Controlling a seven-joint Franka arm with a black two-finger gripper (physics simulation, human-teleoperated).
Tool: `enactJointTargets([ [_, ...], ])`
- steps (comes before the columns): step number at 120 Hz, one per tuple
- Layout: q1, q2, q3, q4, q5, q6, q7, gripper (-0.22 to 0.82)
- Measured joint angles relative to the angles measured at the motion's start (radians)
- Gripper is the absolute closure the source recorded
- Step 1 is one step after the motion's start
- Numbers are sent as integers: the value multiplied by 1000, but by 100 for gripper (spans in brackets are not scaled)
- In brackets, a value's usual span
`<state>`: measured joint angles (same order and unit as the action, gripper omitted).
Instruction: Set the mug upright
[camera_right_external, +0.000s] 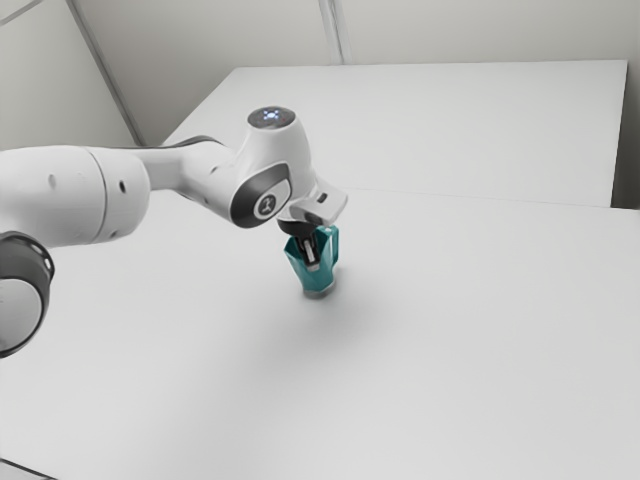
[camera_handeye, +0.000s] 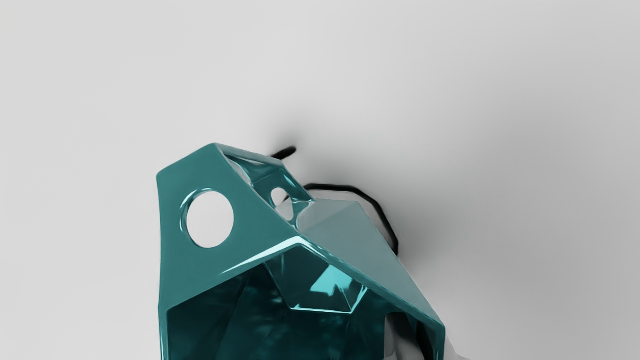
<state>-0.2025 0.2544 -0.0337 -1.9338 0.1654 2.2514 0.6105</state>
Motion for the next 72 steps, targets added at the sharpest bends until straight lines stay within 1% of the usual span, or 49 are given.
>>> enactJointTargets([
  [28, 0, 13, 0, 1, 2, 26, -30, 78],
  [46, 0, 8, 0, -1, -1, 32, -41, 45],
  [52, 0, 2, 0, 0, -2, 33, -44, 35],
  [61, 0, -9, 0, -1, -2, 34, -47, 25],
  [72, 0, -45, 0, -3, -14, 35, -52, 16],
])
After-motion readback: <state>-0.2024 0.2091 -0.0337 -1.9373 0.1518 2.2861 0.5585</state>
